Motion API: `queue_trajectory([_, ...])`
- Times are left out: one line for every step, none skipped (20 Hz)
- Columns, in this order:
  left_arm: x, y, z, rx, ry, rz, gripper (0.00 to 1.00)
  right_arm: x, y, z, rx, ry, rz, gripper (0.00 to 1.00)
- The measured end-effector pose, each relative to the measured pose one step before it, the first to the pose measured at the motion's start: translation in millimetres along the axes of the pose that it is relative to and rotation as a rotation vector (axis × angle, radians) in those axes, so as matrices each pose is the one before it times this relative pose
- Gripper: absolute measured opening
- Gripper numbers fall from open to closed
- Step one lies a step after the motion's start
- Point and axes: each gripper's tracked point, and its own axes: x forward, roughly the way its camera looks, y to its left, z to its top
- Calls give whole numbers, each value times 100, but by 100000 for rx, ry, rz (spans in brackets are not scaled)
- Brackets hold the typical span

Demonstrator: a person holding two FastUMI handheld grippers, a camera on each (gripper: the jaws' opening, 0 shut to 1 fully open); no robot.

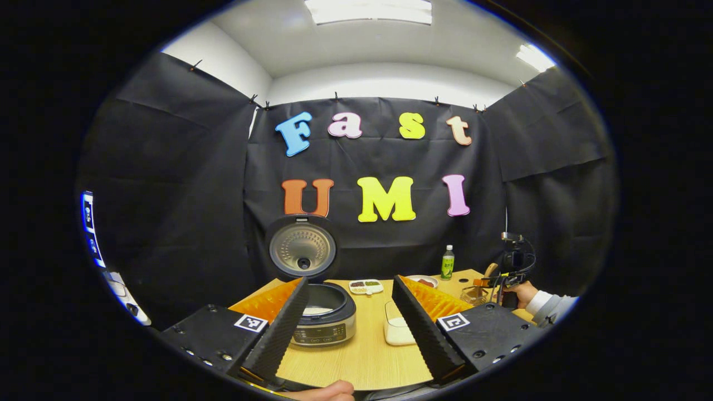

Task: Close the left gripper, press the button to open the rice cooker; take a wooden spoon from the chopstick holder with the right hand, scoop a spoonful of rice and pour it into the rice cooker, then put the wooden spoon back into the chopstick holder.

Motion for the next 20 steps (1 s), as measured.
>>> queue_trajectory([-105, -66, 72, 225, -53, -476, 95, 238, -149, 432, 346, -1162, -788, 33])
queue_trajectory([-91, -86, 11, 362, -203, -381, 95, -670, 248, 924, 654, -3462, 170, 28])
queue_trajectory([-127, 136, -94, 516, -163, 36, 95, -398, 247, 774, 591, -2713, -276, 25])
queue_trajectory([-182, 153, -103, 433, 47, 254, 95, -130, 64, 693, 913, -3103, -1215, 17])
queue_trajectory([-148, 230, -137, 174, 221, 366, 95, -433, 714, 628, 13, -1914, 1251, 16])
queue_trajectory([14, 257, -10, 24, 152, 198, 95, -724, 722, 483, -1408, -1886, 1746, 14])
queue_trajectory([-225, 247, -193, -16, 217, 327, 95, -504, 624, 728, -1618, -1497, 698, 12])
queue_trajectory([-172, 263, -4, -93, -101, 396, 95, -260, 237, 748, -1826, -1549, -146, 10])
queue_trajectory([-140, 333, 176, -159, -337, 411, 96, -426, 484, 997, -1781, -1715, 214, 10])
queue_trajectory([-94, 335, 165, -82, -657, 526, 96, -450, 450, 916, -2058, -1626, -661, 9])
queue_trajectory([-41, 417, 103, -197, -546, 747, 100, -295, -87, 913, -1350, -1429, -3191, 9])
queue_trajectory([-93, 317, 3, -559, -148, 709, 95, -476, 449, 777, -1403, -1194, -783, 9])
queue_trajectory([-168, 355, 61, -655, -5, 848, 96, -529, 799, 774, -208, -1081, 943, 9])
queue_trajectory([-118, 312, -21, -302, -20, 752, 95, -439, 845, 549, -400, -687, -82, 9])
queue_trajectory([-12, 339, -80, -21, 378, 693, 95, -413, 424, 371, -810, -130, -1851, 9])
queue_trajectory([-21, 341, -191, 105, 832, 1006, 96, -311, 139, 134, -118, 439, -2687, 9])
queue_trajectory([-39, 573, -236, 772, 1046, 1669, 95, -408, 461, -66, 906, 1713, -1655, 9])
queue_trajectory([-154, 825, -79, 1918, 682, 2375, 96, -536, 1452, -339, 1388, 2098, 1994, 9])
queue_trajectory([-296, 932, 73, 1714, -43, 2681, 96, -515, 1767, -127, 2161, 680, 4734, 9])
queue_trajectory([-190, 1077, 132, 1076, -1125, 3414, 96, -209, 1899, -267, 946, 752, 3425, 8])
